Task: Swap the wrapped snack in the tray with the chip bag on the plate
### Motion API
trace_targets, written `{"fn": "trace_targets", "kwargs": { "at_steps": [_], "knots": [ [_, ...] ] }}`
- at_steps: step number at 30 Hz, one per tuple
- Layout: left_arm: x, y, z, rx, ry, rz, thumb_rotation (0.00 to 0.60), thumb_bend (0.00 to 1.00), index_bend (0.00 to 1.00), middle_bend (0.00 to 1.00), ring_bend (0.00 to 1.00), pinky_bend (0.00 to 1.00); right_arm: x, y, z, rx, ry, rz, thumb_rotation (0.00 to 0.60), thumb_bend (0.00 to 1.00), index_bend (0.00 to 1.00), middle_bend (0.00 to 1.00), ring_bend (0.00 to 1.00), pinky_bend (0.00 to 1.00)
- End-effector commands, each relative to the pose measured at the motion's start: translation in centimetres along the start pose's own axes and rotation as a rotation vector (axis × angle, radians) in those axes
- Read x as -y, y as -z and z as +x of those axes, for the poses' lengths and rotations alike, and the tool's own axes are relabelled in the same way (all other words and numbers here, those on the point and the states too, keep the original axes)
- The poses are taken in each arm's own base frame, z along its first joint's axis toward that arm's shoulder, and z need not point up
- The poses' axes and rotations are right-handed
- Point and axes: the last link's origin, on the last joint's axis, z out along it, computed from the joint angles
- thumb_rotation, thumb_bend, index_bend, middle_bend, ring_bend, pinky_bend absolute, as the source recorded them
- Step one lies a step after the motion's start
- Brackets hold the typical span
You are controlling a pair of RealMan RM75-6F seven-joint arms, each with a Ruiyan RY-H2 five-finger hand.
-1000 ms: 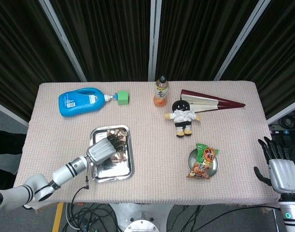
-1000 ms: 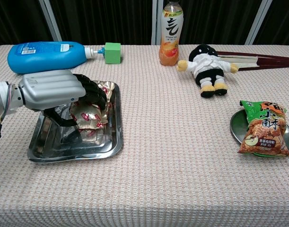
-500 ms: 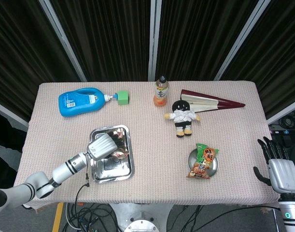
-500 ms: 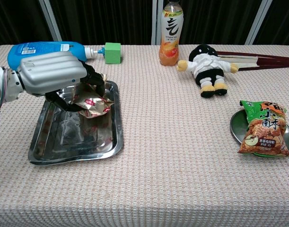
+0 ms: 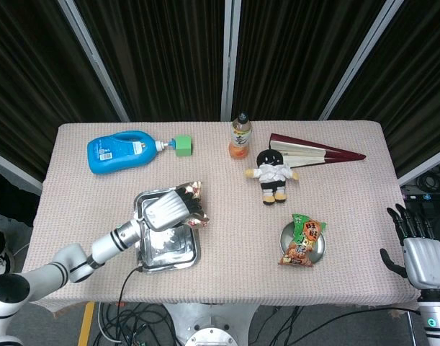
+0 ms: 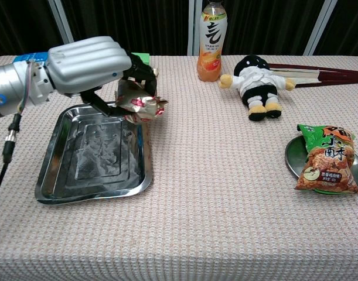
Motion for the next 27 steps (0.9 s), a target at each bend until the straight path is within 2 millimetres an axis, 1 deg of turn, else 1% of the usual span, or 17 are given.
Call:
{"fn": "trace_targets", "kwargs": {
  "at_steps": [1, 7, 11, 12, 14, 15, 16, 17, 18, 20, 24, 27],
  "knots": [
    [-0.7, -2.8, -0.1, -0.033, 0.027, -0.025, 0.600, 0.47, 0.54, 0.50, 0.41, 0.48, -0.2, 0.0, -0.1, 0.002, -0.004, -0.007, 0.600, 0.26, 0.00, 0.00, 0.00, 0.00],
    [-1.9, -6.4, -1.0, -0.035, 0.047, -0.049, 0.600, 0.47, 0.54, 0.50, 0.41, 0.48, -0.7, 0.0, -0.2, -0.001, -0.009, -0.026, 0.600, 0.26, 0.00, 0.00, 0.00, 0.00],
    [-2.2, -8.1, -1.5, -0.036, 0.057, -0.031, 0.600, 0.47, 0.52, 0.49, 0.41, 0.48, -1.0, -0.1, -0.5, 0.007, -0.012, -0.034, 0.600, 0.26, 0.00, 0.00, 0.00, 0.00],
    [-2.2, -8.5, -1.7, -0.032, 0.054, -0.025, 0.600, 0.47, 0.51, 0.47, 0.40, 0.47, -1.0, -0.1, -0.6, 0.009, -0.014, -0.035, 0.600, 0.26, 0.00, 0.00, 0.00, 0.00],
    [-1.9, -8.8, -2.2, -0.005, 0.018, -0.016, 0.600, 0.47, 0.42, 0.39, 0.35, 0.43, -1.0, -0.2, -0.7, 0.012, -0.016, -0.036, 0.600, 0.26, 0.00, 0.00, 0.00, 0.00],
    [-1.7, -8.9, -2.4, 0.012, -0.008, -0.015, 0.600, 0.42, 0.30, 0.30, 0.28, 0.36, -1.0, -0.2, -0.7, 0.013, -0.018, -0.036, 0.600, 0.26, 0.00, 0.00, 0.00, 0.00],
    [-1.5, -8.9, -2.5, 0.014, -0.038, -0.009, 0.600, 0.36, 0.21, 0.22, 0.22, 0.31, -1.1, -0.3, -0.8, 0.013, -0.020, -0.036, 0.600, 0.26, 0.00, 0.00, 0.00, 0.00],
    [-1.4, -8.8, -2.5, 0.011, -0.050, -0.003, 0.600, 0.31, 0.14, 0.16, 0.16, 0.27, -1.1, -0.3, -0.8, 0.013, -0.021, -0.036, 0.600, 0.26, 0.00, 0.00, 0.00, 0.00],
    [-1.2, -8.6, -2.6, 0.011, -0.054, 0.002, 0.600, 0.28, 0.11, 0.13, 0.14, 0.25, -1.1, -0.4, -0.8, 0.013, -0.022, -0.035, 0.600, 0.26, 0.00, 0.00, 0.00, 0.00],
    [-0.5, -7.8, -2.6, 0.013, -0.054, 0.013, 0.600, 0.26, 0.08, 0.12, 0.10, 0.21, -1.1, -0.4, -0.7, 0.010, -0.021, -0.033, 0.600, 0.26, 0.00, 0.00, 0.00, 0.00],
    [1.5, -5.8, -1.6, -0.018, -0.070, 0.040, 0.600, 0.24, 0.08, 0.11, 0.09, 0.19, -1.0, -0.5, -0.7, 0.017, -0.015, -0.023, 0.600, 0.26, 0.00, 0.00, 0.00, 0.00],
    [3.4, -3.1, -0.4, -0.041, -0.089, 0.088, 0.600, 0.22, 0.08, 0.11, 0.09, 0.19, -0.5, -0.7, -0.7, 0.032, -0.003, 0.003, 0.600, 0.26, 0.00, 0.00, 0.00, 0.00]
  ]
}}
